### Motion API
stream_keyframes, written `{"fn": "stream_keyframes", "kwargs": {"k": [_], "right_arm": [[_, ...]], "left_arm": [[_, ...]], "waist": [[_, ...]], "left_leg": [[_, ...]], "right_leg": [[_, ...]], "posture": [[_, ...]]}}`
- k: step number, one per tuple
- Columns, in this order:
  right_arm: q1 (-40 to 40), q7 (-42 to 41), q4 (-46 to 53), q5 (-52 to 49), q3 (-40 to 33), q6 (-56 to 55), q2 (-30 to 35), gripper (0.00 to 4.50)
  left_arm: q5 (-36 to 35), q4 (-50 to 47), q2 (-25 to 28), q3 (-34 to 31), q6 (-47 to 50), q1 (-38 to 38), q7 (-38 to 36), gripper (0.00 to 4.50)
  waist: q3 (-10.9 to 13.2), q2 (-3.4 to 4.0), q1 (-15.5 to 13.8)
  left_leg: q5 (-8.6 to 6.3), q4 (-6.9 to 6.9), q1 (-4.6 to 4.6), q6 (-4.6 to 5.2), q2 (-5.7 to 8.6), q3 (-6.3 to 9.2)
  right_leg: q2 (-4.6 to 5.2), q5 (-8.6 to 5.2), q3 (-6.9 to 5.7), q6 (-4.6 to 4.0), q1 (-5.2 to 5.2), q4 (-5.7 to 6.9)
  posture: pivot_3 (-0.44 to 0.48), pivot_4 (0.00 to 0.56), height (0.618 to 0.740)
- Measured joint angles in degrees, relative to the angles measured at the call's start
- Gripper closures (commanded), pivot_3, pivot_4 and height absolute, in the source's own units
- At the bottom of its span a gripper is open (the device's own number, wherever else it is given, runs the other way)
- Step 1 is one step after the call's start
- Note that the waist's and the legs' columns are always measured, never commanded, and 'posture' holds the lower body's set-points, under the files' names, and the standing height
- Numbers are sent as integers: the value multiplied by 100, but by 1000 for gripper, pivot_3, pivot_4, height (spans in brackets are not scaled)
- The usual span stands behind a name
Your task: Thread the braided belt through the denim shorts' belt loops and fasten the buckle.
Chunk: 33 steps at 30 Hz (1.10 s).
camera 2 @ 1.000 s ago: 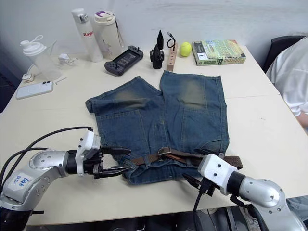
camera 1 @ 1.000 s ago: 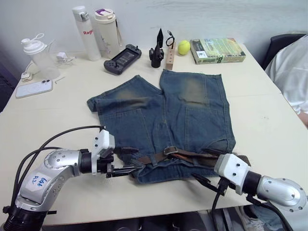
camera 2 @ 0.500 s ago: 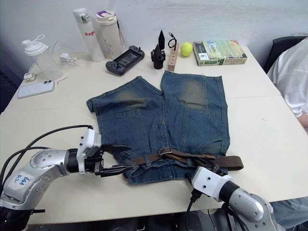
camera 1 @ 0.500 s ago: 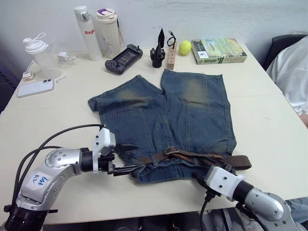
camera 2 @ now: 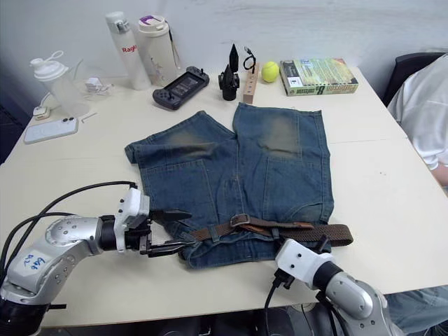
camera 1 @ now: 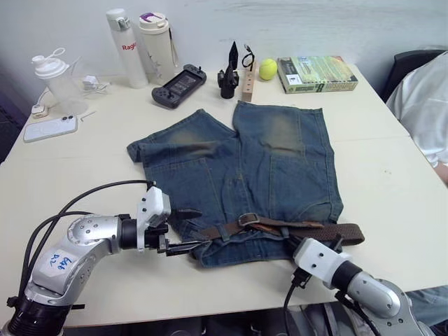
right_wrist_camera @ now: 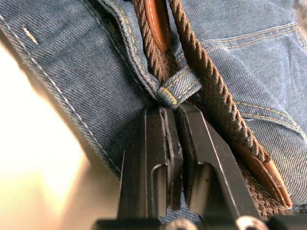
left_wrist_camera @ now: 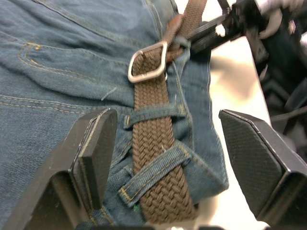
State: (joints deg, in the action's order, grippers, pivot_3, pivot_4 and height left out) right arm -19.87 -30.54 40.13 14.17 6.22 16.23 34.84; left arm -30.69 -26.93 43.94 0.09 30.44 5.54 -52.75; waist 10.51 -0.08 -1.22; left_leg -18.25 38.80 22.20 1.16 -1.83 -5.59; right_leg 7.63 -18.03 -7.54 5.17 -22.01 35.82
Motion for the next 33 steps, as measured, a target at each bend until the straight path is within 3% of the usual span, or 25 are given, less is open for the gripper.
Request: {"fn": "stream_keyframes", "kwargs": {"k": [7, 16, 19, 22, 27, 33], "right_arm": [[504, -3, -9, 845, 756, 13, 0, 4458], [744, -65, -13, 1140, 1021, 155, -188, 4458], [821, -128, -25, 1143, 1081, 153, -188, 4458], [959, -201, -116, 1131, 1115, 117, -185, 4458], [1224, -341, -305, 1097, 1176, 4, -190, 4458], [1507, -373, -613, 999, 1249, -154, -275, 4458]], "left_arm": [[732, 20, -6, 350, 38, 193, 454, 765], [1789, -210, 255, 541, 1, -37, 1038, 765], [1764, -318, 185, 422, 118, -211, 1160, 765], [1179, -652, -146, -46, 625, -377, 1234, 765], [651, -877, -127, -575, 1122, -500, 1225, 765], [1167, -905, 195, -561, 989, -807, 1510, 765]], "waist": [[-2, -4, 14], [-6, -12, 41], [-6, -12, 50], [-6, -19, 79], [-12, -29, 135], [-19, -41, 135]], "left_leg": [[3, -8, 13, -4, -2, -15], [6, -13, 15, -6, -5, -28], [6, -20, 15, -6, -5, -31], [7, -17, 15, -5, -6, -31], [11, -22, 10, -10, -6, -30], [14, -32, 4, -14, -3, -34]], "right_leg": [[-7, -2, 11, -3, -29, 11], [-9, -2, 22, -3, -42, 17], [-8, -2, 24, -3, -45, 16], [-7, -2, 26, -3, -44, 17], [-9, -2, 25, -4, -43, 19], [-9, -3, 27, -5, -43, 17]], "posture": [[0, 150, 717], [0, 150, 717], [0, 150, 717], [0, 150, 717], [0, 150, 717], [0, 150, 717]]}}
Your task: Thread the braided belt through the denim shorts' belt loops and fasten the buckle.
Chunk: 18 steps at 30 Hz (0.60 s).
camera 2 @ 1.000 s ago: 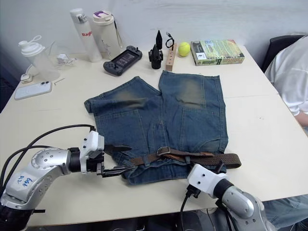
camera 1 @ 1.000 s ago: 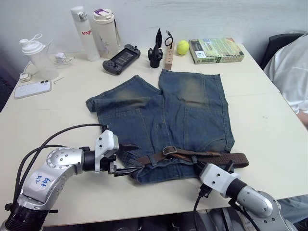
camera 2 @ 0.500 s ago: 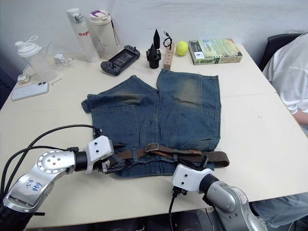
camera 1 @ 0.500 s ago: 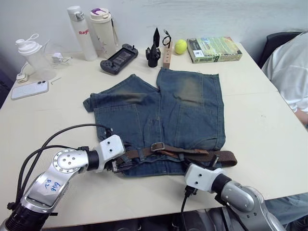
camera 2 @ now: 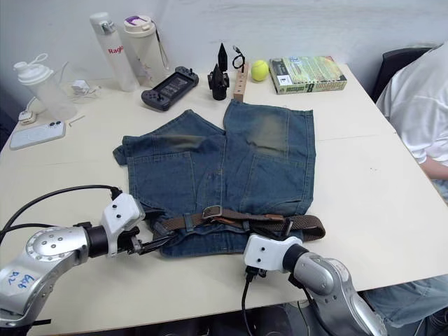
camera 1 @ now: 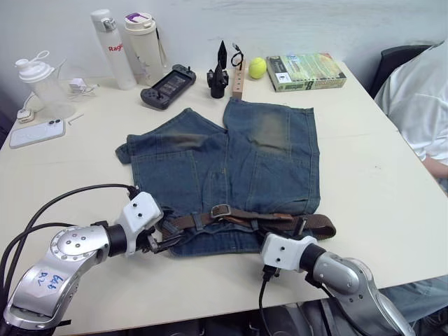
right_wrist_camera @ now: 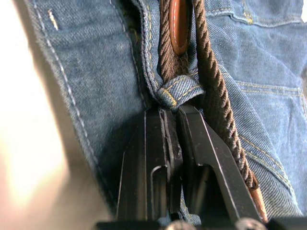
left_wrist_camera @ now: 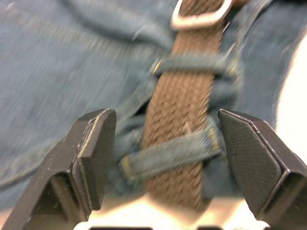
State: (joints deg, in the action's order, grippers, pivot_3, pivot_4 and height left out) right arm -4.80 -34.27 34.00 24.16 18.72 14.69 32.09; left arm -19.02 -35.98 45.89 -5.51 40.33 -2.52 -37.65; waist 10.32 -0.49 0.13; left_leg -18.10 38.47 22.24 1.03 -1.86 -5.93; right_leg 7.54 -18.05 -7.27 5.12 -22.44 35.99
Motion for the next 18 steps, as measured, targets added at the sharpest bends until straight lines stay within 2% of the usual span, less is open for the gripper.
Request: {"fn": "stream_keyframes", "kwargs": {"k": [3, 18], "right_arm": [[82, -34, -78, -32, 12, -70, -11, 4458], [133, -64, -140, -80, 9, -138, -9, 4458]], "left_arm": [[322, -6, -3, 226, -164, 3, 177, 765], [849, 90, -335, 553, -282, 251, 556, 765]], "waist": [[-1, -2, 4], [-2, -3, -1]], "left_leg": [[0, -3, -1, 0, 0, -1], [6, -14, -5, -2, 0, -4]], "right_leg": [[1, 0, 2, 0, 0, 0], [1, -2, 3, -3, -2, 2]], "posture": [[0, 150, 717], [0, 150, 717]]}}
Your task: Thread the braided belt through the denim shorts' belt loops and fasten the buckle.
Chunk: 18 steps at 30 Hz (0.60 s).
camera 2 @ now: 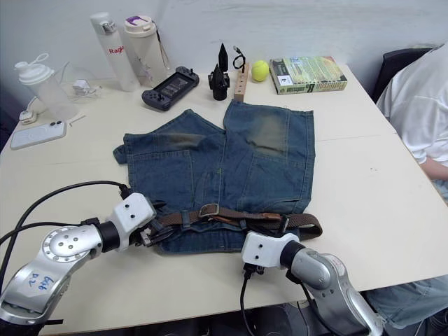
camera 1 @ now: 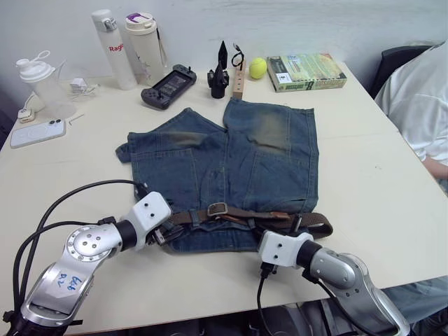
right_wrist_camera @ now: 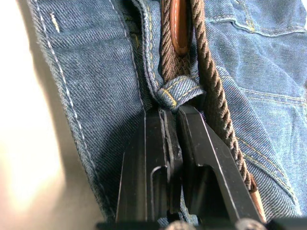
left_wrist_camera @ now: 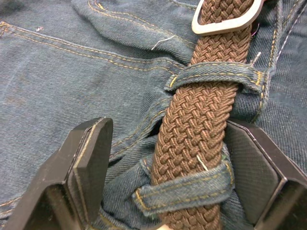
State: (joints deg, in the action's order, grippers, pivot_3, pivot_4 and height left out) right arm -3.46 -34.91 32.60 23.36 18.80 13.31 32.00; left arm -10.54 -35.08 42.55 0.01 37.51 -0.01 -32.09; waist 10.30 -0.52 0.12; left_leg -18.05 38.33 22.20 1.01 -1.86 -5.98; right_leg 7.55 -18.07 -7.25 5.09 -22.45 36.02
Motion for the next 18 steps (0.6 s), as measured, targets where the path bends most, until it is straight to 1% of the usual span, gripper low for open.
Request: {"fn": "stream_keyframes", "kwargs": {"k": [3, 8, 10, 14, 18], "right_arm": [[-2, 0, -2, 0, 0, -2, 0, 4458], [5, 2, -38, -1, 1, -63, -4, 4458], [11, 3, -54, -2, 1, -73, -26, 4458], [7, 5, -65, -1, 4, -70, -88, 4458], [-13, 15, -64, -1, 15, -61, -132, 4458]], "left_arm": [[-332, 27, -208, -227, 255, -3, -57, 765], [-1053, 28, -209, -833, 648, 3, -394, 765], [-1071, 35, -95, -847, 682, 5, -437, 765], [-1032, 163, -52, -840, 680, 51, -429, 765], [-755, 207, 132, -666, 466, 90, -396, 765]], "waist": [[-1, -2, -2], [-1, -2, 5], [-2, -3, 5], [-2, -3, 10], [-2, -3, 8]], "left_leg": [[1, 1, 0, 1, -1, 1], [2, 0, -1, -1, 0, 1], [3, 0, -2, -2, 0, 0], [3, -1, -2, -2, 0, 0], [3, -3, -2, -3, 0, -1]], "right_leg": [[0, 0, -1, 0, 0, 0], [0, 0, -1, 0, 1, 0], [-2, 0, -1, 0, 1, 0], [-2, 0, 0, 0, 0, 1], [-2, 0, 0, -1, 0, 0]], "posture": [[0, 150, 717], [0, 150, 717], [0, 150, 717], [0, 150, 717], [0, 150, 717]]}}
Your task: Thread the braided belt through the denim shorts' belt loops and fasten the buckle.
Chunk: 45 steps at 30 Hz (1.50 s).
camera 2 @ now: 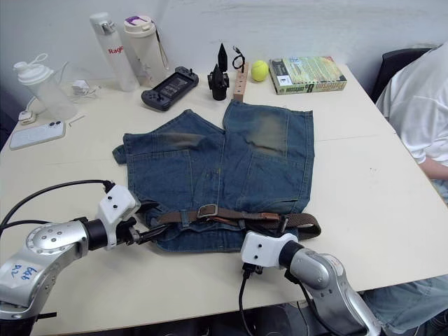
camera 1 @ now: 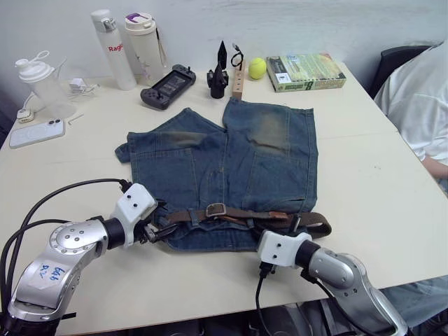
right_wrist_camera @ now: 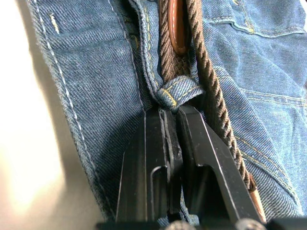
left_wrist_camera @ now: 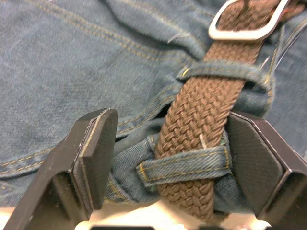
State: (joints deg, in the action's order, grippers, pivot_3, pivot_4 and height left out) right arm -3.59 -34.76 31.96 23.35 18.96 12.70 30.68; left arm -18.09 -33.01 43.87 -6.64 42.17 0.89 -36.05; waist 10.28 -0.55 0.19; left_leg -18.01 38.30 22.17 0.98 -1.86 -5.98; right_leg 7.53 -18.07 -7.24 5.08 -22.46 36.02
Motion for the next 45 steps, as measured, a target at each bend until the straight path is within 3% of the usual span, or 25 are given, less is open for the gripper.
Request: {"fn": "stream_keyframes", "kwargs": {"k": [7, 12, 16, 18, 24, 37, 45], "right_arm": [[-36, 25, 1, 11, 32, 3, -36, 4458], [-41, 40, 3, 12, 51, 3, -43, 4500], [-24, 40, -5, 11, 60, 2, -43, 4500], [-9, 39, -10, 7, 69, 1, -43, 4500], [31, 38, -50, -30, 71, 5, -42, 4500], [-13, -38, 49, -152, 122, 370, -119, 4500], [-41, -107, 127, -215, 147, 529, -119, 4500]], "left_arm": [[294, 85, -101, 186, -275, 156, 185, 765], [398, 66, -93, 338, -454, 105, 179, 2280], [585, -26, 32, 498, -697, -12, 122, 4067], [726, -75, 162, 548, -848, -144, 122, 4499], [1122, -211, 198, 500, -1127, -754, 391, 4499], [1137, -18, -1080, -203, -1222, -1406, 1316, 4499], [1166, 254, -1050, -216, -1855, -1723, 1369, 4499]], "waist": [[-1, -2, -6], [-2, -3, 2], [-2, -3, 1], [-2, -3, 9], [-3, -3, 25], [-46, 20, 6], [-73, 56, 11]], "left_leg": [[0, 0, 0, 0, 0, 0], [0, -1, 0, 0, 0, -1], [1, -1, -1, 0, 0, -1], [1, -2, -2, -1, -1, -2], [1, -11, -10, -1, -3, -8], [0, -20, -34, -3, -6, -10], [-37, -41, -105, 2, -30, -23]], "right_leg": [[1, 0, 0, 0, 0, 1], [1, 0, 0, 0, 0, 1], [1, 0, 0, 0, 0, 2], [0, -1, 1, -1, -1, 1], [0, -3, 7, -5, -1, 2], [2, -10, 14, -17, 8, 13], [-9, -37, 20, -46, 51, 18]], "posture": [[0, 150, 717], [0, 150, 717], [0, 150, 717], [0, 150, 717], [0, 150, 717], [0, 150, 717], [0, 150, 717]]}}
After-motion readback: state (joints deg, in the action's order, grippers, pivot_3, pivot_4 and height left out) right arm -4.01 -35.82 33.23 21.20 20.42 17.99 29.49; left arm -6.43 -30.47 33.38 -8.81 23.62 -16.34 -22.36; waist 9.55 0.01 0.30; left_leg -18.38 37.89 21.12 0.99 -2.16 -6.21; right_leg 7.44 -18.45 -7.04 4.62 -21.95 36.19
